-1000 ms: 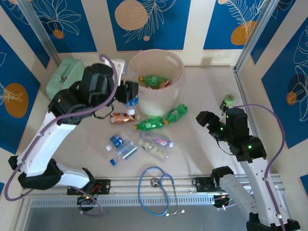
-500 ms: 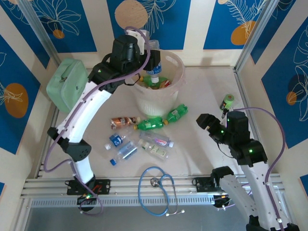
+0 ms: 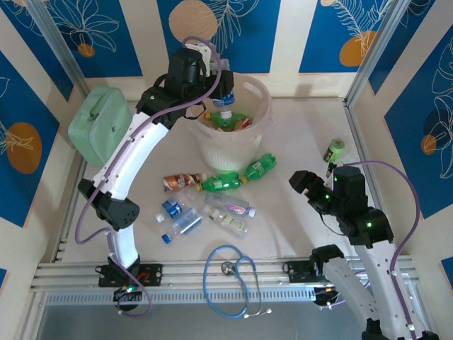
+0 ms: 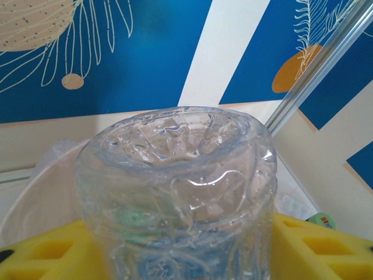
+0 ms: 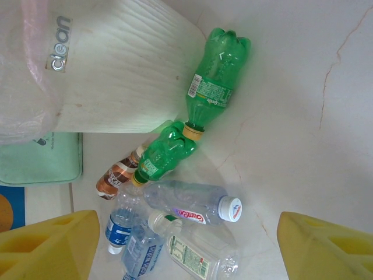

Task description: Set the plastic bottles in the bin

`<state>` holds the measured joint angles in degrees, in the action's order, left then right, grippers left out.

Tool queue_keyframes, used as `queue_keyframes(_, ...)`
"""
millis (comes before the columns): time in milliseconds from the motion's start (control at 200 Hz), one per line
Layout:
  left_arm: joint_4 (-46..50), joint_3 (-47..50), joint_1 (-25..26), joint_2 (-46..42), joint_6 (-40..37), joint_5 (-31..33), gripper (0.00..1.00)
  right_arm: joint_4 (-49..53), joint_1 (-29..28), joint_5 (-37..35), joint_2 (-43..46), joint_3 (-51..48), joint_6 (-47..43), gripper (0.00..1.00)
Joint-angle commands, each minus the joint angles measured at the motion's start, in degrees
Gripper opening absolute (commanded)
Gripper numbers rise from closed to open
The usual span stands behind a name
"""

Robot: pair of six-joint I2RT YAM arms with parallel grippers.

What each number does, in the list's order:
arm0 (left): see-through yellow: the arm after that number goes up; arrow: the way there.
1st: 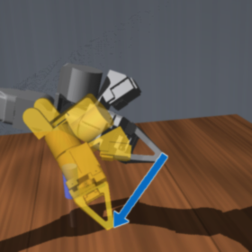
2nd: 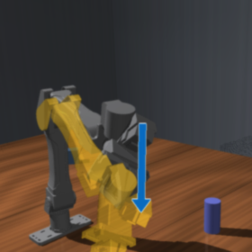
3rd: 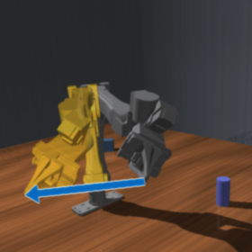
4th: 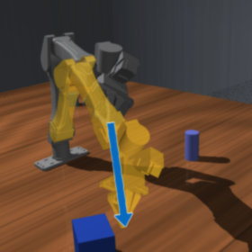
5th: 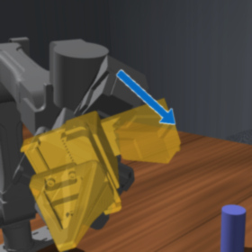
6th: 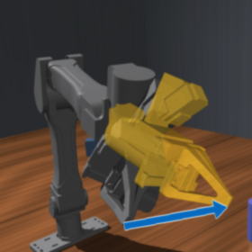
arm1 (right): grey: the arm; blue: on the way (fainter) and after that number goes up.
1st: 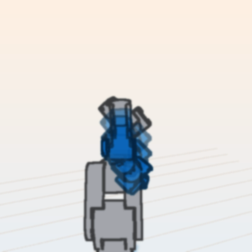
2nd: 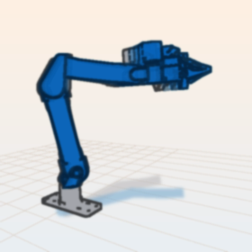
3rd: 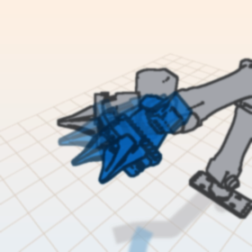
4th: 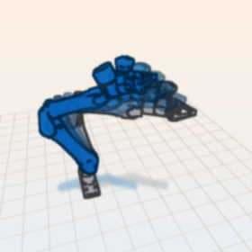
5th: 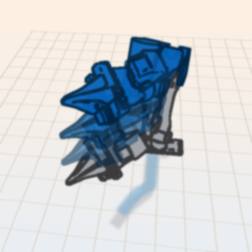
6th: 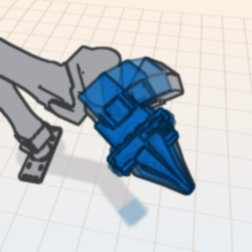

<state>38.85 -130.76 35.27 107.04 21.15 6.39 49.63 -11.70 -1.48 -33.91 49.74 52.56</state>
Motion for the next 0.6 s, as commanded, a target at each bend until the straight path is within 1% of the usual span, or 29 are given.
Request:
queue_keyframes(0, -0.7, 0.3, -0.5, 0.9, 0.1, -1.7, 0.67, 0.7, -0.1, -0.1, 0.5, -0.6, 0.3, 0.8)
queue_keyframes(115, -0.6, 0.9, -0.6, 1.1, 0.1, -1.6, 0.75, 0.9, -0.1, -0.2, 0.5, -0.4, 0.3, 0.8)
queue_keyframes(365, 0.8, 0.9, -0.9, 1.0, 0.4, -1.3, 0.8, 1.2, -0.2, -0.3, 0.0, 0.4, -0.3, 0.8)
queue_keyframes(525, 1.0, 2.6, -0.8, -3.0, 1.0, -2.4, 0.81, 0.1, -0.3, 0.4, -1.9, 0.3, -0.3, 0.81)
queue_keyframes(595, -0.4, 6.8, -0.6, -7.1, 2.0, -3.6, 0.81, -0.8, -0.5, 0.4, -3.1, 0.2, -0.2, 0.81)
